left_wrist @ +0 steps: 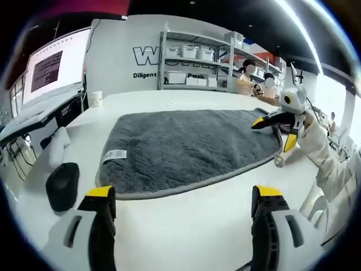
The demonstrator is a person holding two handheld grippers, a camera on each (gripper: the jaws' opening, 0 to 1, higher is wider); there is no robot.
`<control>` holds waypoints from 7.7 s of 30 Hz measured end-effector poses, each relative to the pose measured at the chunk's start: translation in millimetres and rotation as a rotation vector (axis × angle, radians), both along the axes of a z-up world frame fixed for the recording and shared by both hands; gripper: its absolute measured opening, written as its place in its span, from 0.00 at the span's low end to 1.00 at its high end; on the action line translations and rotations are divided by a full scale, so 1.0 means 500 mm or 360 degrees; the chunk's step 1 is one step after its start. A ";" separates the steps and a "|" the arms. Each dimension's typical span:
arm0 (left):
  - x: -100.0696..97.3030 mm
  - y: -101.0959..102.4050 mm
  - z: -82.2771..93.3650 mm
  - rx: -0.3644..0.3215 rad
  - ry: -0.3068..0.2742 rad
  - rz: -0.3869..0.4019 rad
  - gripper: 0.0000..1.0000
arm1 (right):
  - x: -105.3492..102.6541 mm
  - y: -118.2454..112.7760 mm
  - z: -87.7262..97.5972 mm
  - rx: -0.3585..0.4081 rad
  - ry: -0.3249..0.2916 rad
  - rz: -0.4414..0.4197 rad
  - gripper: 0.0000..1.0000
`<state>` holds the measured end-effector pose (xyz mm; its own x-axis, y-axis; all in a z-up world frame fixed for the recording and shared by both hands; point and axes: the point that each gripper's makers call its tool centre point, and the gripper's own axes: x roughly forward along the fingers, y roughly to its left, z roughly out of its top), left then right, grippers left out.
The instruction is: Open the folded towel by lifting each exposed corner and separating the folded layers until the towel lies flat within the target outline without major curled edges
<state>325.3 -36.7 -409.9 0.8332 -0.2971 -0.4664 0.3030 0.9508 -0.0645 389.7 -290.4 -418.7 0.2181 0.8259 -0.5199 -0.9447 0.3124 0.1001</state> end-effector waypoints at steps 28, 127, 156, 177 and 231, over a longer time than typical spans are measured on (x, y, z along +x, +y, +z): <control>0.008 -0.060 0.013 0.0004 -0.0023 -0.0097 0.99 | -0.009 -0.372 0.069 -0.0155 -0.0333 -0.0775 0.94; 0.450 -0.143 0.126 -0.0009 -0.0166 -0.0465 0.84 | 0.145 -0.344 0.184 -0.0194 -0.0294 -0.0992 0.99; 0.522 -0.020 0.037 0.0008 -0.0134 -0.0149 0.48 | 0.426 -0.073 0.114 -0.0158 -0.0312 -0.0937 0.39; 0.553 0.059 -0.029 0.0112 -0.0092 0.0014 0.42 | 0.468 -0.104 -0.002 -0.0236 -0.0186 -0.0985 0.26; 0.607 0.120 -0.057 0.0105 -0.0117 0.0004 0.52 | 0.482 -0.111 -0.048 -0.0118 -0.0114 -0.0819 0.31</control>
